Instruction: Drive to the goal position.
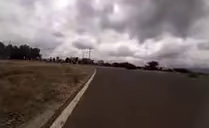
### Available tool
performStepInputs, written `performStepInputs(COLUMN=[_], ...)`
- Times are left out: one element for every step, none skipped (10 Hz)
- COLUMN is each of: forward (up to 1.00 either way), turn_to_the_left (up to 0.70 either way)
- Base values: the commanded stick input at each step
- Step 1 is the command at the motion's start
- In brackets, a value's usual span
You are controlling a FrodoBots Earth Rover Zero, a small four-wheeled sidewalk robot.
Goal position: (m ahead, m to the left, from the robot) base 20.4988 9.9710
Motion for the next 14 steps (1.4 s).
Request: performStepInputs(forward=[0.5, 0.5, 0.5, 0.5, 0.5, 0.5, 0.5, 0.5, 0.5, 0.5, 0.5, 0.5, 0.5, 0.5], turn_to_the_left=[0.0, 0.0, 0.0, 0.0, 0.0, 0.0, 0.0, 0.0, 0.0, 0.0, 0.0, -0.06, -0.31, -0.5])
